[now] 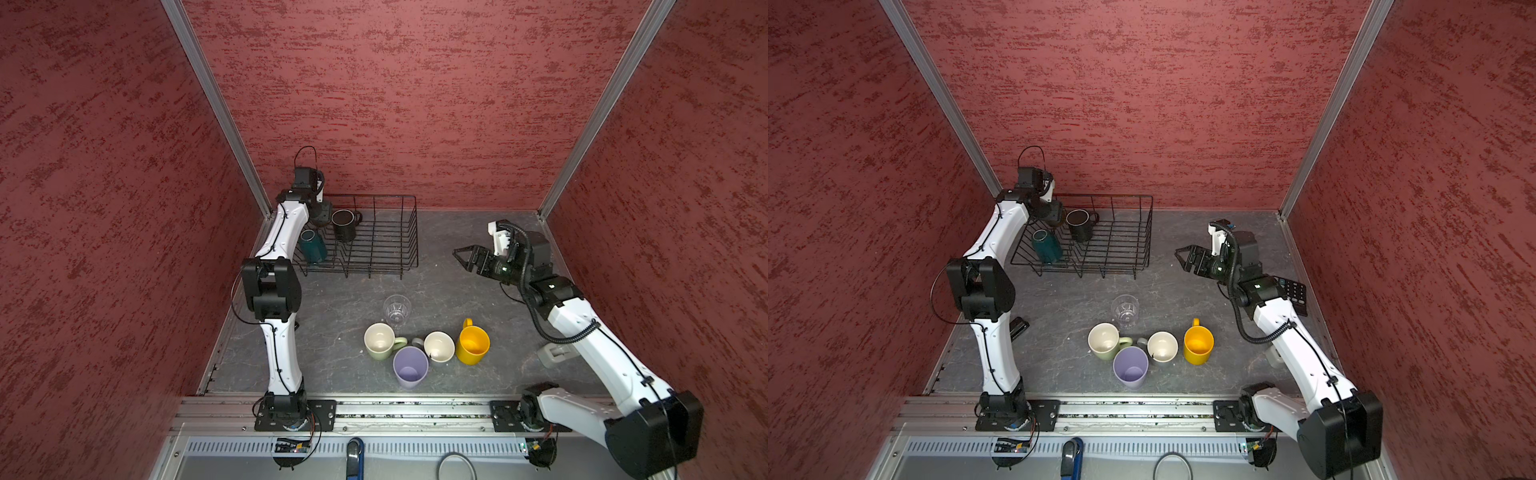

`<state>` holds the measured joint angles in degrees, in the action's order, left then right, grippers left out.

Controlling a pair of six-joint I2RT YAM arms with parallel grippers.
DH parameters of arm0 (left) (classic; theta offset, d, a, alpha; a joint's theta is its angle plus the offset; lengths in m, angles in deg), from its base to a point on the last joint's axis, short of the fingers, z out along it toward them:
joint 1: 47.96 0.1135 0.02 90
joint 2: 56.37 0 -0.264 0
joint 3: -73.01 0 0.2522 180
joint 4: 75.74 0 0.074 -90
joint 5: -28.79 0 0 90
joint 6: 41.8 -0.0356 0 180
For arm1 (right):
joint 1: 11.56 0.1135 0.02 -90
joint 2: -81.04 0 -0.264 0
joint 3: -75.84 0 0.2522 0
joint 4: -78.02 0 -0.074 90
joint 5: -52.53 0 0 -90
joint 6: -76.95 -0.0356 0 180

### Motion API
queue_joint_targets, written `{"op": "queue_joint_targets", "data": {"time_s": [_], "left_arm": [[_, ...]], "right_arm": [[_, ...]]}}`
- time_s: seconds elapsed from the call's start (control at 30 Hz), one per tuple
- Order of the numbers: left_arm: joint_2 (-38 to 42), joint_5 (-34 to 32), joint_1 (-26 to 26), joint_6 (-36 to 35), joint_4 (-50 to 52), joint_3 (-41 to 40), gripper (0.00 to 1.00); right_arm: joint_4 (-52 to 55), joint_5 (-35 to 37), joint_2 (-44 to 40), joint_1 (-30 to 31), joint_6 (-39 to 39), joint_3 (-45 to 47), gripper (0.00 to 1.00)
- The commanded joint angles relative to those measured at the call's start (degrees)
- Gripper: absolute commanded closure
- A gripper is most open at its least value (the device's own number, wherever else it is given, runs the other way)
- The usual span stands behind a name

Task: Load cups into a dish rack
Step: Place the cup upside down at the dish rack.

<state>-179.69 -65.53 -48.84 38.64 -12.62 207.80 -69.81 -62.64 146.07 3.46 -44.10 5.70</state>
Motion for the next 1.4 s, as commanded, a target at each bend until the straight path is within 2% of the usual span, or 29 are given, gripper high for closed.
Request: {"op": "queue_joint_targets", "data": {"time_s": [0.0, 0.77, 0.9, 0.97, 1.07, 1.27, 1.37], "left_arm": [[-1.9, -1.2, -0.1, -0.9, 0.9, 2.7, 1.00], [-12.8, -2.9, 0.5, 1.2, 7.3, 11.5, 1.00], [-13.6, -2.6, 0.6, 1.8, 8.8, 12.7, 0.86], [-13.4, -2.0, 0.7, 1.7, 9.1, 12.8, 0.70], [-13.3, -1.2, 0.8, 1.8, 9.9, 12.9, 0.55], [-14.4, 0.5, 1.2, 1.8, 12.1, 14.5, 0.45], [-15.1, 0.7, 1.4, 2.0, 12.9, 15.4, 0.35]], "right_arm": [[-0.3, 1.0, -0.4, -0.3, 0.3, 0.7, 0.12], [-0.9, 0.2, 0.0, -0.5, -0.5, 1.5, 0.11], [-1.1, 0.1, 0.2, -0.5, -0.7, 1.6, 0.11], [-1.3, 0.1, 0.3, -0.4, -0.7, 1.6, 0.10], [-1.6, -0.2, 0.6, -0.5, -0.8, 1.5, 0.10], [-1.6, -0.5, 0.6, -0.5, -0.8, 1.4, 0.10], [-1.5, -0.6, 0.5, -0.6, -0.9, 1.4, 0.10]]}}
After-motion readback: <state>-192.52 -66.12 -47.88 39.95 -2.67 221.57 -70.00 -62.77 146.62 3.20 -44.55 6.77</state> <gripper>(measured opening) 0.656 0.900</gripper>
